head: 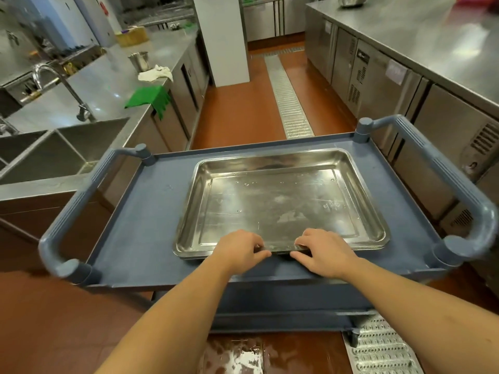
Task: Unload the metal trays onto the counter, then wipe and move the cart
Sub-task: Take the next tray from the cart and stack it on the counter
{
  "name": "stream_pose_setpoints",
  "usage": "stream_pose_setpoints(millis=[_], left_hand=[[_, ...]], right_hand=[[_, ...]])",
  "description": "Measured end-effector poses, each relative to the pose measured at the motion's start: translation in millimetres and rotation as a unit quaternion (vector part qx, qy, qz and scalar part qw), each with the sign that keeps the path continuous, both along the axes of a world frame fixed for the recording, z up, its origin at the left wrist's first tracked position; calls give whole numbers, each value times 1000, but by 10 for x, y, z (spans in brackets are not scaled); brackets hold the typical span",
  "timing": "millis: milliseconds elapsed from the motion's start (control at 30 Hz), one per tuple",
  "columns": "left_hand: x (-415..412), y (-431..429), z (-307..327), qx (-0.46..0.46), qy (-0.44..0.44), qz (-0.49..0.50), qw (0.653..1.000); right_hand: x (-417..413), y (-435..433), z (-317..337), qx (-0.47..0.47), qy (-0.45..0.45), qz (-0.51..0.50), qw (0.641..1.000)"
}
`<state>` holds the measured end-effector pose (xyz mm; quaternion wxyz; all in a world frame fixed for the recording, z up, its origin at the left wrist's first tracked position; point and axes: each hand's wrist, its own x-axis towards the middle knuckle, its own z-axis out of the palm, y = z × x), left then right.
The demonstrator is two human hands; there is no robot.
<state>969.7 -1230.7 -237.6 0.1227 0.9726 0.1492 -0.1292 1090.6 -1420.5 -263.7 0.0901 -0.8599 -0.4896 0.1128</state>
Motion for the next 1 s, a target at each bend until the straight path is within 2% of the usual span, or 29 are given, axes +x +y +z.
stream_pose_setpoints(millis=[100, 233, 567, 733, 1000], left_hand=[[-63, 16, 0, 6, -11, -15, 1000], [-112, 58, 0, 14, -24, -50, 998], [-154, 92, 25, 109, -59, -117, 985], [-171, 127, 141, 106, -106, -115, 982], [-273, 150, 343, 85, -201, -58, 974]], right_hand=[[-63, 69, 41, 0, -3, 27, 1000], [-154, 157, 41, 0, 21, 1, 1000], [-167, 201, 209, -16, 17, -7, 1000], [-184, 194, 362, 11, -10, 4, 1000], [-112, 307, 813, 48, -26, 18, 998]])
